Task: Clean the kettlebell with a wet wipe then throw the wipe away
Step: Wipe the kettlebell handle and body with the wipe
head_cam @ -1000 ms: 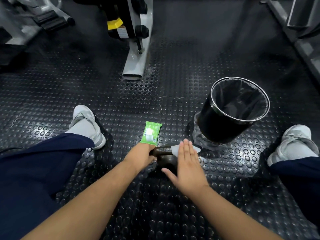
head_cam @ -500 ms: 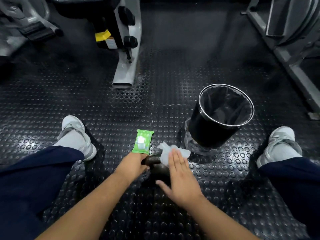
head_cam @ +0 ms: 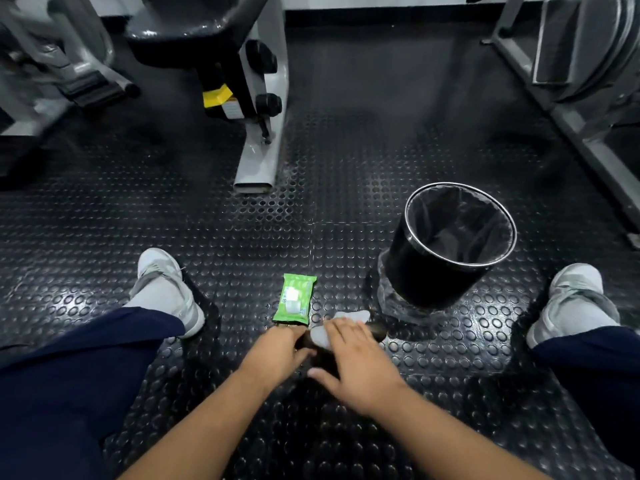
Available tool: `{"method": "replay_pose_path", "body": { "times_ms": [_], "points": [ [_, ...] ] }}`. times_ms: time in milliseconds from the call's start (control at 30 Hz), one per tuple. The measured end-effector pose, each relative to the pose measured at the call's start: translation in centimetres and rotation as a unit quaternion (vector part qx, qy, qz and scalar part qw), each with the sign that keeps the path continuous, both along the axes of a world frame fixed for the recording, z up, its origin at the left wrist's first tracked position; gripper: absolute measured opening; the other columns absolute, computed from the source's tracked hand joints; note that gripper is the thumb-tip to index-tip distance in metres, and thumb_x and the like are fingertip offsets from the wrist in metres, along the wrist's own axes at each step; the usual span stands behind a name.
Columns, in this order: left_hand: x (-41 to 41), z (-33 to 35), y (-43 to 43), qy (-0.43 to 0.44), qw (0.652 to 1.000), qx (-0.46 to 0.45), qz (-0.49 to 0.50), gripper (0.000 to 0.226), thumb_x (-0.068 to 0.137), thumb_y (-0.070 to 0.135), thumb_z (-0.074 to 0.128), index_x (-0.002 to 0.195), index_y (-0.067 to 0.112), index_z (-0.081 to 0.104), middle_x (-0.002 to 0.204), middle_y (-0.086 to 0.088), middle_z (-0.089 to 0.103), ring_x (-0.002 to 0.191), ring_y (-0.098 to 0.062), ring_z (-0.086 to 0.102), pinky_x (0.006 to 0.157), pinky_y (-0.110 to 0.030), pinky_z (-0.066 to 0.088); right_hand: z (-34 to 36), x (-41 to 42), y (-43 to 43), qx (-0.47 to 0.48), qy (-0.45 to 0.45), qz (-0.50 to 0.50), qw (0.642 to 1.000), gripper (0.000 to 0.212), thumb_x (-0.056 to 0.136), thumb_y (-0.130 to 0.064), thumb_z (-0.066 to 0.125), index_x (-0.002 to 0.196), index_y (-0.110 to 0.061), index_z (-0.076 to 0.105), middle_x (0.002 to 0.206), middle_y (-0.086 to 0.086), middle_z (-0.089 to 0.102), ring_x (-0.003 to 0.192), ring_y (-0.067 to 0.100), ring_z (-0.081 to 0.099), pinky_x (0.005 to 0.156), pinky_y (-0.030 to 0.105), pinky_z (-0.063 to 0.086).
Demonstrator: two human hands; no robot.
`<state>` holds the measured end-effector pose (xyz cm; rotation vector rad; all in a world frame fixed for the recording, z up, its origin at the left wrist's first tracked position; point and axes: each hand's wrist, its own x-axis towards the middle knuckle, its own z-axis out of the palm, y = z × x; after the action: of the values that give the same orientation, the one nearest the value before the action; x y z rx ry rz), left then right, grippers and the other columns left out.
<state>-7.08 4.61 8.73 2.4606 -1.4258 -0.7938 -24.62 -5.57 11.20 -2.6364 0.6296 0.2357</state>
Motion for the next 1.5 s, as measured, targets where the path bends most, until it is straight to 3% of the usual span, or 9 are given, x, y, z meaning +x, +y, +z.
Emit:
{"method": "replay_pose_path", "body": {
  "times_ms": [267,400,500,600,800,1000,1100,1367,1500],
  "points": [
    [0.4,-0.1,-0.1,-0.014,0.999,0.036,-0.008,0.028,0.094,0.043,0.070,0.118,0.029,0.069,0.105,0.005,0.076,0.096,-0.017,0.071,0.089,-0.037,0.058,2.5,2.8,-4.7,0.061,0.146,-0.102,0.982,0.098,0.091,-0.089,0.025,0.133,-0.008,0.061,0.136,0.014,0.064,0.126,0.030,0.060,0.103,0.042,0.051],
    [0.6,-0.5,0.2,0.058,0.997,0.037,0.044,0.010,0.094,0.021,0.064,0.097,0.022,0.074,0.087,0.007,0.075,0.076,-0.011,0.069,0.079,-0.036,0.060,3.8,6.8,-1.4,0.059,0.161,-0.059,0.983,0.104,0.093,-0.087,0.016,0.125,-0.003,0.069,0.130,0.021,0.068,0.125,0.036,0.061,0.102,0.043,0.049],
    [0.4,-0.4,0.4,0.096,0.994,0.020,0.054,0.018,0.099,0.011,0.057,0.098,0.023,0.069,0.079,0.012,0.065,0.067,0.003,0.054,0.066,-0.011,0.051,3.9,8.4,0.6,0.053,0.132,-0.027,0.989,0.099,0.097,-0.082,0.012,0.112,-0.007,0.073,0.121,0.021,0.070,0.118,0.036,0.063,0.101,0.044,0.048],
    [0.4,-0.5,0.4,0.102,0.992,0.017,0.068,0.017,0.097,0.025,0.058,0.097,0.024,0.075,0.083,0.000,0.075,0.069,-0.005,0.064,0.074,-0.035,0.059,2.6,6.9,-0.5,0.083,0.093,-0.046,0.991,0.102,0.090,-0.089,0.008,0.099,-0.009,0.072,0.109,0.014,0.072,0.109,0.032,0.066,0.094,0.044,0.053],
    [0.4,-0.1,-0.2,0.013,0.999,0.027,0.018,0.026,0.094,0.039,0.071,0.120,0.036,0.068,0.099,0.013,0.074,0.087,-0.007,0.069,0.086,-0.031,0.057,2.0,2.6,-7.3,0.098,0.144,-0.071,0.982,0.105,0.079,-0.098,0.005,0.090,-0.013,0.066,0.089,0.005,0.070,0.086,0.021,0.068,0.087,0.043,0.059],
    [0.5,0.0,0.0,0.082,0.995,0.017,0.056,0.019,0.091,0.019,0.061,0.100,0.029,0.075,0.090,0.005,0.078,0.085,-0.019,0.074,0.074,-0.032,0.057,3.7,6.2,-2.0,0.059,0.133,-0.005,0.989,0.100,0.091,-0.089,0.016,0.105,-0.006,0.071,0.112,0.018,0.072,0.106,0.034,0.067,0.092,0.044,0.053],
    [0.5,0.3,0.3,0.119,0.991,-0.008,0.061,0.029,0.094,0.010,0.054,0.089,0.031,0.073,0.078,0.013,0.074,0.070,0.002,0.067,0.069,-0.020,0.056,4.1,7.6,0.2,0.039,0.104,0.020,0.994,0.096,0.096,-0.083,0.017,0.109,-0.006,0.072,0.109,0.019,0.073,0.106,0.036,0.067,0.092,0.045,0.052],
    [0.5,-0.3,-0.3,0.004,0.999,0.032,0.015,0.030,0.093,0.040,0.071,0.122,0.033,0.069,0.106,0.004,0.078,0.096,-0.019,0.072,0.087,-0.033,0.057,2.8,3.0,-5.4,0.047,0.152,-0.052,0.986,0.097,0.093,-0.087,0.017,0.115,-0.008,0.068,0.120,0.015,0.070,0.111,0.032,0.066,0.094,0.044,0.054],
    [0.4,-0.4,-0.2,0.038,0.998,0.026,0.043,0.020,0.095,0.019,0.065,0.111,0.027,0.074,0.100,0.001,0.079,0.087,-0.016,0.072,0.080,-0.032,0.058,3.2,5.2,-2.5,0.049,0.117,-0.002,0.992,0.089,0.097,-0.082,0.016,0.101,-0.011,0.069,0.111,0.018,0.071,0.106,0.034,0.065,0.095,0.045,0.052]
  ]
}}
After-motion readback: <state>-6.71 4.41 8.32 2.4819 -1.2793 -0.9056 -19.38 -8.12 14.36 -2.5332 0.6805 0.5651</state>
